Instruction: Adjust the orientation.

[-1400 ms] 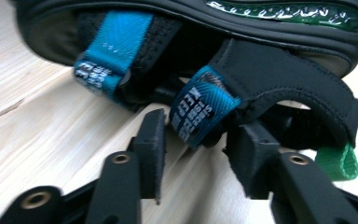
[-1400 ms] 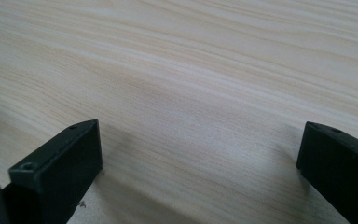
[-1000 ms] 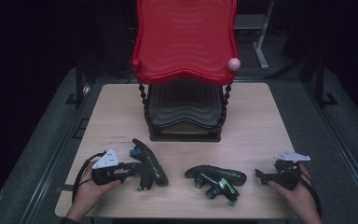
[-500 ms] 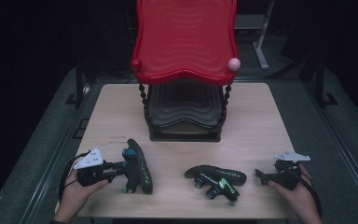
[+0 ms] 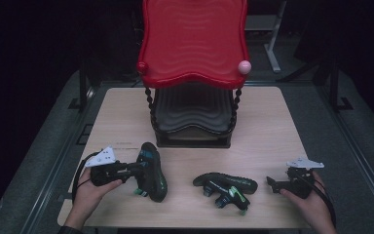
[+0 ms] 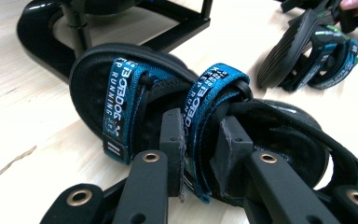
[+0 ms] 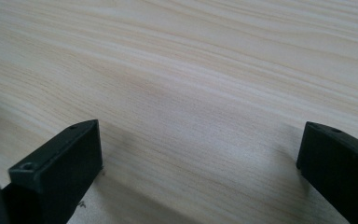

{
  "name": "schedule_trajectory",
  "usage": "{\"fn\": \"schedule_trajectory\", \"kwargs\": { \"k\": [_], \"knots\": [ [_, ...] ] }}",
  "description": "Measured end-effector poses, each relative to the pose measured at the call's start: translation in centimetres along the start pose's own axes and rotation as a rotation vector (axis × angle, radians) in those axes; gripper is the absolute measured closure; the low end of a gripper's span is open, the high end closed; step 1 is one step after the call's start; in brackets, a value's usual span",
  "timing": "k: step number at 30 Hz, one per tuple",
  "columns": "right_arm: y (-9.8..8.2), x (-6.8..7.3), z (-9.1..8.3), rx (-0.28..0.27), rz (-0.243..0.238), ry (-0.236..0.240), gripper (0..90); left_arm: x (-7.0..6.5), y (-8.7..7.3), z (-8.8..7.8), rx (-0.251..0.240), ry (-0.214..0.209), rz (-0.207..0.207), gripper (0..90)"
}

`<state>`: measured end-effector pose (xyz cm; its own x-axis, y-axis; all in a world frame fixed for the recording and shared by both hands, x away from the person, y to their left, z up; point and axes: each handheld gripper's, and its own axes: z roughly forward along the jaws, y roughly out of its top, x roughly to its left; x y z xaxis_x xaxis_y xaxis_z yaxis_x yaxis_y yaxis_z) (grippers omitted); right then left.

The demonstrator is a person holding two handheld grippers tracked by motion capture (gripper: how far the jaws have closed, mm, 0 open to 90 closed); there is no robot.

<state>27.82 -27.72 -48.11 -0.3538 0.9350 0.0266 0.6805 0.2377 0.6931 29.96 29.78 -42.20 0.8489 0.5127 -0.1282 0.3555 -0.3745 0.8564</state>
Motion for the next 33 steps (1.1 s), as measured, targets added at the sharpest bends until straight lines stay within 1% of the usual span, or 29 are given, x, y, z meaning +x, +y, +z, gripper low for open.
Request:
{"fn": "schedule_trajectory", "kwargs": {
  "k": [2, 3, 4, 5, 6, 7, 8, 10, 11, 12, 13, 16, 18, 21, 23, 25, 27, 29, 33],
  "knots": [
    [0.0, 0.0, 0.0, 0.000, 0.000, 0.000, 0.0, 0.1, 0.3, 0.5, -0.005, -0.015, -0.002, 74.4],
    [0.0, 0.0, 0.0, 0.000, 0.000, 0.000, 0.0, 0.1, 0.3, 0.5, -0.005, -0.015, -0.002, 74.4],
    [0.0, 0.0, 0.0, 0.000, 0.000, 0.000, 0.0, 0.1, 0.7, 1.1, -0.010, -0.030, -0.002, 74.3],
    [0.0, 0.0, 0.0, 0.000, 0.000, 0.000, 0.0, 0.1, 0.7, 1.1, -0.010, -0.030, -0.002, 74.2],
    [0.0, 0.0, 0.0, 0.000, 0.000, 0.000, 0.0, 0.1, 1.1, 1.9, -0.012, -0.041, 0.000, 74.1],
    [0.0, 0.0, 0.0, 0.000, 0.000, 0.000, 0.0, 0.2, 1.4, 2.3, -0.012, -0.047, 0.002, 74.0],
    [0.0, 0.0, 0.0, 0.000, 0.000, 0.000, 0.0, 0.2, 1.4, 2.3, -0.012, -0.047, 0.002, 73.9],
    [0.0, 0.0, 0.0, 0.000, 0.000, 0.000, 0.0, 0.2, 2.0, 3.7, -0.003, -0.066, 0.003, 73.6],
    [0.0, 0.0, 0.0, 0.000, 0.000, 0.000, 0.0, 0.2, 2.0, 3.7, -0.003, -0.066, 0.003, 73.5],
    [0.0, 0.0, 0.0, 0.000, 0.000, 0.000, 0.0, 0.2, 2.3, 4.6, 0.008, -0.075, 0.008, 73.4],
    [0.0, 0.0, 0.0, 0.000, 0.000, 0.000, 0.0, 0.1, 2.5, 5.1, 0.017, -0.079, 0.014, 73.4],
    [0.0, 0.0, 0.0, 0.000, 0.000, 0.000, 0.0, 0.0, 2.8, 6.2, 0.032, -0.093, 0.021, 73.0],
    [0.0, 0.0, 0.0, 0.000, 0.000, 0.000, 0.0, -0.1, 3.0, 6.7, 0.038, -0.102, 0.027, 72.7],
    [0.0, 0.0, 0.0, 0.000, -0.001, 0.001, 0.0, -0.3, 3.1, 6.7, 0.028, -0.107, 0.024, 70.1],
    [0.0, 0.0, 0.0, 0.000, -0.002, 0.001, 0.0, -0.3, 3.2, 6.3, -0.011, -0.116, -0.002, 66.4],
    [0.0, 0.0, 0.0, 0.000, -0.002, 0.001, 0.0, -0.5, 3.5, 5.7, -0.039, -0.125, -0.013, 64.0],
    [0.0, 0.0, 0.0, 0.000, -0.002, 0.001, 0.0, -1.0, 3.7, 5.1, -0.054, -0.144, -0.015, 63.4],
    [0.0, 0.0, 0.0, 0.000, -0.002, 0.001, 0.0, -1.6, 3.8, 4.7, -0.053, -0.164, -0.001, 63.4],
    [0.0, 0.0, 0.0, 0.000, -0.003, 0.002, 0.0, -2.9, 3.7, 4.4, -0.066, -0.216, -0.006, 63.5]
  ]
}}
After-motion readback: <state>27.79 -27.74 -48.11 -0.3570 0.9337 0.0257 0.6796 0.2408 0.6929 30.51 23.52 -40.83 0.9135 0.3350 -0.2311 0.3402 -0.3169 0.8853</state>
